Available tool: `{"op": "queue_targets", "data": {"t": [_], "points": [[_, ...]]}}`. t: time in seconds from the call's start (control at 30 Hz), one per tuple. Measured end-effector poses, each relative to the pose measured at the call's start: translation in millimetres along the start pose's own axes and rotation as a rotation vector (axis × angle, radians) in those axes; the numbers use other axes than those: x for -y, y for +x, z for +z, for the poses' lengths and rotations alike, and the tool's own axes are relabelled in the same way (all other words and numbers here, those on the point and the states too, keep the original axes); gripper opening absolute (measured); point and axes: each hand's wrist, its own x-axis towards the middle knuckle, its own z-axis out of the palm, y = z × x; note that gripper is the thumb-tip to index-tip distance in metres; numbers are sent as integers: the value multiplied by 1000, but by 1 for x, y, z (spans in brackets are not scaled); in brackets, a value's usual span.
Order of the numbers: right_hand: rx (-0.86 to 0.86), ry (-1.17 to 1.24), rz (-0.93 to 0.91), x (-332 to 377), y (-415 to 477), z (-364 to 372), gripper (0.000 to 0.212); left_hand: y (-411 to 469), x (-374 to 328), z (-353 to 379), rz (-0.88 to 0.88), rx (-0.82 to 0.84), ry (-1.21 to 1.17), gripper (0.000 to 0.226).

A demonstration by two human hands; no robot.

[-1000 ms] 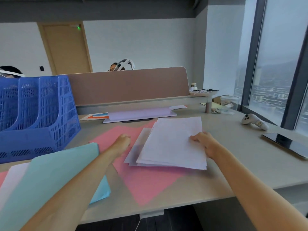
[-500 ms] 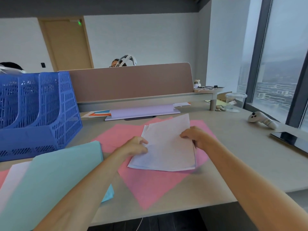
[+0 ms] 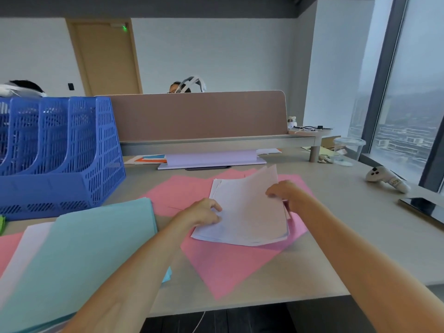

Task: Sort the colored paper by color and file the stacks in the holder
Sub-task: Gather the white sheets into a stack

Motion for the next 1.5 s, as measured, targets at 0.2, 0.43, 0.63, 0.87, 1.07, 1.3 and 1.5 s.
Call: {"op": "queue_targets", "data": {"t": [0.2,0.43,0.63,0.87,1.07,1.3,1.5], "points": [[-7,-4,-51,-8,0,4,32,-1,1,2,-8,-5,-26,37],[19,-64,-321,3,-15,12,35,-7,0,3,19,-21,-59,42],[-15,119,-702,50,-55,-7,47,-6,-22,-32,64,-328,-650,74],[-84,332,-876,80,-99,-41,32,-42,-89,-90,391,-627,-925,28],[-118,303,-775,36,-95,-40,36,-56,-87,-63,378,-574,-781,20],[-172,279,-688,21,-90,-27,27,-57,-81,-50,331,-587,-565,13],[-240,271,-621,7,-101,-12,22,-71,-86,-28,228,-589,-641,9]]}}
